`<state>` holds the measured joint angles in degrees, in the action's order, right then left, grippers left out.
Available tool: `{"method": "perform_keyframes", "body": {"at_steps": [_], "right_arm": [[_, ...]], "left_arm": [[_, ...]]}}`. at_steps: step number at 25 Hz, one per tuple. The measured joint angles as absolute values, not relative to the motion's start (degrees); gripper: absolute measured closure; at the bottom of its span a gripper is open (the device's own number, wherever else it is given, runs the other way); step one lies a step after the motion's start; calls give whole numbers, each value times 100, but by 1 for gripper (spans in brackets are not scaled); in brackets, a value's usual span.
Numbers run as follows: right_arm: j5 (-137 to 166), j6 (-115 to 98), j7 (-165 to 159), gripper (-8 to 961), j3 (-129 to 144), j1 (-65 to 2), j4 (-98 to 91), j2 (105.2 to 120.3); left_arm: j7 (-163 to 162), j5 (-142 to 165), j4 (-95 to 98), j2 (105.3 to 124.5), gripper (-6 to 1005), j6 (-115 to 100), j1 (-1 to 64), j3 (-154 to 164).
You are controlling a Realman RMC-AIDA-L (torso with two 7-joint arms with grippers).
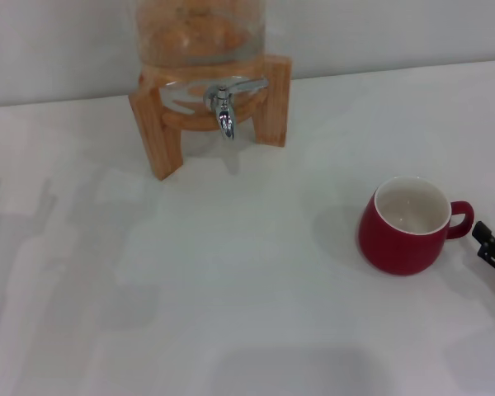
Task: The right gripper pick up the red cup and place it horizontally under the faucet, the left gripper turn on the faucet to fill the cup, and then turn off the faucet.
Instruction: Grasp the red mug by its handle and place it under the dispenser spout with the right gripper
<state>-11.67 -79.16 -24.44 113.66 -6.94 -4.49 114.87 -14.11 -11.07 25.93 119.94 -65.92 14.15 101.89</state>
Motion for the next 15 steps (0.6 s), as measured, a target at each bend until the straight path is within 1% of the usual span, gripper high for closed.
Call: {"method": "perform_keyframes", "body": {"at_steps": [15], "right_arm": [[-1169,-7928,-2444,124,11671,-716,-463,11487]], "left_arm": [[-1400,-1107,2593,11988,188,-6592,1424,10186]]}}
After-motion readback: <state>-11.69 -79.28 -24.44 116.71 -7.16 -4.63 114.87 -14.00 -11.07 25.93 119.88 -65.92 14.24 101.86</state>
